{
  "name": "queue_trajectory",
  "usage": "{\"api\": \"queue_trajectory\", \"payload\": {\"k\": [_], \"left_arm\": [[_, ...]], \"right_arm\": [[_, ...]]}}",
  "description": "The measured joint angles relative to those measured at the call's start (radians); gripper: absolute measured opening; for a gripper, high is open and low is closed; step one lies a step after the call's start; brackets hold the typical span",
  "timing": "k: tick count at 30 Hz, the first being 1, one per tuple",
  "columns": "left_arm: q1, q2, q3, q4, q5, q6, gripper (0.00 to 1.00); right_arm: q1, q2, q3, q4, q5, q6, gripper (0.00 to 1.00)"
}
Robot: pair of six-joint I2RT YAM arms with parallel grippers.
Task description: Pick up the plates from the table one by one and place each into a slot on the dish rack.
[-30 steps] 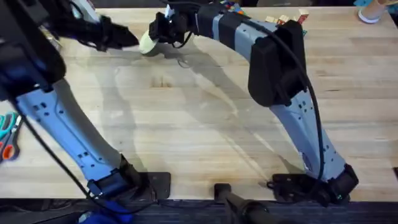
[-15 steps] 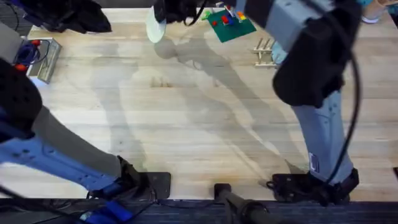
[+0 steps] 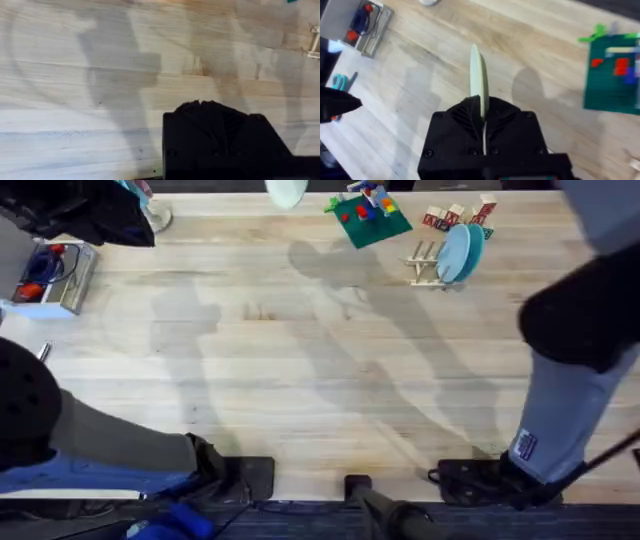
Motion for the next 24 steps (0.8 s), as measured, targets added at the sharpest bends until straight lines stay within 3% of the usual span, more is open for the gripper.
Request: {"api": "queue_trajectory", "payload": {"k": [5,8,9,13,14,24], "left_arm": [[0.0,0.0,0.0,-0.012,-0.021,-0.001,0.052],[0.0,0.0,0.0,-0.012,-0.027,-0.004,0.208],[0.0,0.0,0.0,-0.012,-0.027,-0.001,0.309],[0.0,0.0,0.0,-0.012,-0.03,-0.006,0.917],[0.0,0.0,0.0,-0.013,-0.03,-0.008,0.976],[0.0,0.0,0.0,-0.012,-0.03,-0.008,0.994]], "right_arm": [[-0.031,-0.1,0.0,-0.056,0.02,-0.049,0.031],[-0.047,-0.151,0.0,-0.101,0.026,-0.066,0.031],[-0.053,-0.164,0.0,-0.119,0.026,-0.073,0.031],[-0.074,-0.192,0.0,-0.199,0.037,-0.095,0.031],[-0.078,-0.194,0.0,-0.219,0.047,-0.098,0.031],[-0.09,-0.22,0.0,-0.329,0.335,-0.127,0.031]]}}
